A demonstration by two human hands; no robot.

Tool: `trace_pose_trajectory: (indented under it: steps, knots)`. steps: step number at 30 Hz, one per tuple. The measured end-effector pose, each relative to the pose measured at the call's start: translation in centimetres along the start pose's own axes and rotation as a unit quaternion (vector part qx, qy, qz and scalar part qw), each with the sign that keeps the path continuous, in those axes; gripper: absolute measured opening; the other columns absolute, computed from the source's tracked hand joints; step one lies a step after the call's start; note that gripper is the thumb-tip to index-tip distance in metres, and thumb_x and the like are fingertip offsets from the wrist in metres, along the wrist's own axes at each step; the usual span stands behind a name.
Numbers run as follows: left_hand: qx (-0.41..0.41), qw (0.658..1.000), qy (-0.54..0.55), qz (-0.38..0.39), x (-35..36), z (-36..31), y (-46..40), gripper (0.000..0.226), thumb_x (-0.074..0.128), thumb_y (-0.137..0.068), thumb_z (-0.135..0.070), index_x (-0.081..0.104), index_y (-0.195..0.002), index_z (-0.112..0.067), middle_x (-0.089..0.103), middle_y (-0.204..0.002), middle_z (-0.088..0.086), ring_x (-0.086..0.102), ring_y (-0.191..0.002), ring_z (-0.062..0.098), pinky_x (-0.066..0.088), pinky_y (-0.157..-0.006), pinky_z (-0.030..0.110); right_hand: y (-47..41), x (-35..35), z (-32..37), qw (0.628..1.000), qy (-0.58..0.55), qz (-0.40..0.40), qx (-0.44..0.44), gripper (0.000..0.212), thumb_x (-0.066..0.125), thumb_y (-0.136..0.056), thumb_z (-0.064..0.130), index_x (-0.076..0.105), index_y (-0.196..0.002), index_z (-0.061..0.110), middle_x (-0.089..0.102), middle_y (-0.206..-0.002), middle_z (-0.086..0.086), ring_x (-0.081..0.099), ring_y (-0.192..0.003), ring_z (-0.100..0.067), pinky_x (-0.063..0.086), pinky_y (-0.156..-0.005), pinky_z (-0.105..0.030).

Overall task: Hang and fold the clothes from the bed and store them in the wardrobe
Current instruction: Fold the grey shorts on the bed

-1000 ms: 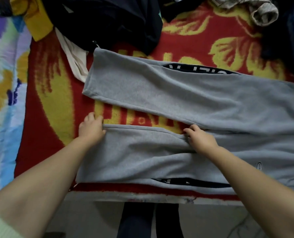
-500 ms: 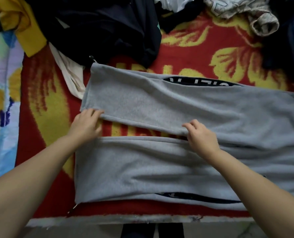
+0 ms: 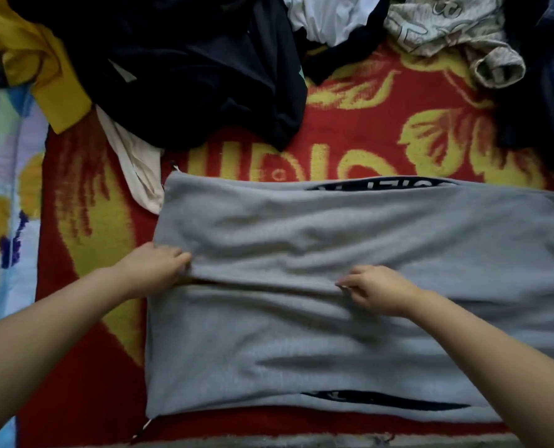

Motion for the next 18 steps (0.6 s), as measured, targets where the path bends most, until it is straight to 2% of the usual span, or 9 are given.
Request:
trace_pose_trajectory:
  steps: [1,2,5,6,9,11,13,15,18]
  knots:
    - [-0.035,0.998,0.036,0.049,0.6,0.8,-0.7,0.029,0.053,-0.091,-0.042,0.051,-0.114,-0.024,0.062,-0.107,-0.003,0.062,-0.091,0.016,0.047,-0.071,0.030,-0.4,-1.5,-0.7,0.999,-0.018,-0.040,0.011,0.031,0.048,-0.093,0.026,0.063,-0.121,0.026,0.062,-0.119,-0.002,0.059,-0.107,-0.026,0.047,-0.084,-0.034]
    - [-0.057,0.994,0.093,0.029,-0.3,1.6,-1.8,0.034,0.052,-0.092,-0.045,0.051,-0.119,-0.026,0.060,-0.113,-0.004,0.060,-0.097,0.017,0.047,-0.073,0.030,-0.9,-3.7,-1.8,0.993,-0.040,-0.107,0.032,0.030,0.051,-0.092,0.022,0.064,-0.119,0.022,0.063,-0.117,-0.005,0.060,-0.106,-0.028,0.047,-0.082,-0.035]
    - [-0.076,0.977,0.090,-0.176,-6.3,3.6,-6.5,0.041,0.061,-0.087,-0.024,0.054,-0.126,-0.013,0.056,-0.121,0.011,0.054,-0.109,0.030,0.047,-0.081,0.042,-3.0,-10.6,-6.5,0.950,-0.050,-0.290,0.103,0.046,0.056,-0.086,0.007,0.054,-0.132,0.012,0.055,-0.126,-0.015,0.055,-0.111,-0.035,0.047,-0.081,-0.041]
    - [-0.090,0.974,0.058,-0.198,-7.8,4.1,-8.2,0.051,0.061,-0.085,-0.018,0.048,-0.133,-0.011,0.051,-0.129,0.014,0.050,-0.117,0.033,0.043,-0.090,0.046,-4.2,-12.1,-7.6,0.950,-0.026,-0.287,0.120,0.057,0.057,-0.085,0.007,0.044,-0.141,0.011,0.046,-0.138,-0.017,0.047,-0.122,-0.035,0.045,-0.091,-0.044]
    - [-0.160,0.981,0.028,-0.105,-8.9,5.2,-12.2,0.061,0.059,-0.083,-0.012,0.036,-0.140,-0.014,0.045,-0.136,0.015,0.041,-0.128,0.032,0.019,-0.112,0.050,-8.4,-12.4,-9.6,0.976,0.045,-0.100,0.186,0.079,0.060,-0.088,0.018,0.016,-0.153,0.019,0.015,-0.159,-0.007,0.013,-0.146,-0.028,0.015,-0.116,-0.052]
    - [-0.181,0.981,0.004,-0.075,-8.7,5.3,-12.9,0.038,0.054,-0.086,-0.010,0.046,-0.123,-0.012,0.055,-0.121,0.015,0.051,-0.116,0.033,0.024,-0.108,0.048,-9.4,-11.9,-9.5,0.971,0.057,-0.055,0.224,0.065,0.057,-0.088,0.016,0.028,-0.147,0.018,0.026,-0.152,-0.012,0.025,-0.141,-0.032,0.015,-0.114,-0.055]
    - [-0.162,0.983,0.000,-0.088,-8.8,5.1,-12.4,0.019,0.047,-0.090,-0.010,0.049,-0.109,-0.012,0.061,-0.113,0.014,0.058,-0.104,0.033,0.036,-0.089,0.040,-9.5,-12.9,-8.7,0.963,0.088,-0.107,0.230,0.036,0.048,-0.089,0.011,0.047,-0.125,0.012,0.050,-0.127,-0.017,0.048,-0.117,-0.035,0.031,-0.105,-0.050]
    - [-0.158,0.978,0.042,-0.128,-9.5,5.9,-10.4,0.013,0.045,-0.092,-0.012,0.048,-0.105,-0.011,0.060,-0.111,0.017,0.059,-0.099,0.037,0.039,-0.073,0.037,-8.5,-14.2,-8.1,0.957,0.102,-0.160,0.221,0.021,0.046,-0.090,0.013,0.050,-0.111,0.009,0.059,-0.112,-0.018,0.055,-0.103,-0.036,0.039,-0.087,-0.042]
    - [-0.123,0.961,0.101,-0.227,-12.4,7.0,-6.6,0.022,0.048,-0.093,-0.013,0.053,-0.114,-0.008,0.059,-0.110,0.019,0.059,-0.092,0.041,0.046,-0.067,0.043,-4.2,-17.5,-8.3,0.936,0.054,-0.285,0.198,0.022,0.051,-0.088,0.018,0.051,-0.105,0.004,0.057,-0.107,-0.023,0.056,-0.097,-0.041,0.039,-0.070,-0.040]
Point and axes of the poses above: each hand's wrist, its own y-axis away from the middle knuckle, its own x-axis out of the palm, z = x × y, the point moved 7 cm from there along -y, towards the middle knuckle
